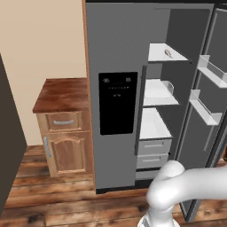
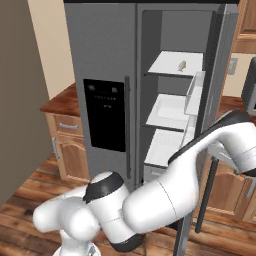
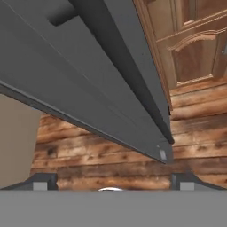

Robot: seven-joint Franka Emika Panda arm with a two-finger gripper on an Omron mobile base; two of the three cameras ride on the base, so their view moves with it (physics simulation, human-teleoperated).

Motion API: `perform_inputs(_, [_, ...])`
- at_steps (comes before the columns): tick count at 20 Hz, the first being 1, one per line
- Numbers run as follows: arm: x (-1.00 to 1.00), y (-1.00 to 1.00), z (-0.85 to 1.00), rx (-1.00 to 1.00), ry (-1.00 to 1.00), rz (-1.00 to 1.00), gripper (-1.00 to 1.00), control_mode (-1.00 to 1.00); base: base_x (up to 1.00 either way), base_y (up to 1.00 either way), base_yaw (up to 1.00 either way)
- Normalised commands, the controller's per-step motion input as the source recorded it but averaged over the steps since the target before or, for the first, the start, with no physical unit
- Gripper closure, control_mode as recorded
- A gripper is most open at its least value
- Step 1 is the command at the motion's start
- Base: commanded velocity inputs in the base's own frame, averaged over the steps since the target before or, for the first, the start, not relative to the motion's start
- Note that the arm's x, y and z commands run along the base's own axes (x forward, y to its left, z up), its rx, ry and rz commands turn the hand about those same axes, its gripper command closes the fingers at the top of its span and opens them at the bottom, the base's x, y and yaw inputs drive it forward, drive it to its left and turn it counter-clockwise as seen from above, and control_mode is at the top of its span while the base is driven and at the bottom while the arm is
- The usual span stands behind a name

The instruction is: Pick up the frozen fish from the freezer, place it on any shelf in the fridge, and close the fridge and freezer doors when done.

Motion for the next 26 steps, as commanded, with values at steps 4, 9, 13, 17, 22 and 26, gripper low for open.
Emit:
perform_inputs(4, [0.41,-0.33,-0.83,-0.07,-0.21,-0.02,-1.00,-1.00,0.00,0.00,0.00])
perform_inputs(9, [0.35,-0.60,-0.36,0.00,-0.16,-0.07,-1.00,-1.00,0.00,0.00,0.00])
perform_inputs(13, [0.22,-0.54,-0.16,0.00,-0.09,-0.07,-1.00,-1.00,0.00,0.00,0.00])
perform_inputs(17, [0.24,-0.14,-0.55,-0.03,-0.09,-0.15,-1.00,-1.00,0.00,0.00,0.00])
perform_inputs(22, [0.28,-0.04,-0.43,-0.03,-0.08,-0.24,-1.00,-1.00,0.00,0.00,0.00])
perform_inputs(26, [0.22,0.01,-0.29,-0.02,-0.08,-0.30,-1.00,-1.00,0.00,0.00,0.00])
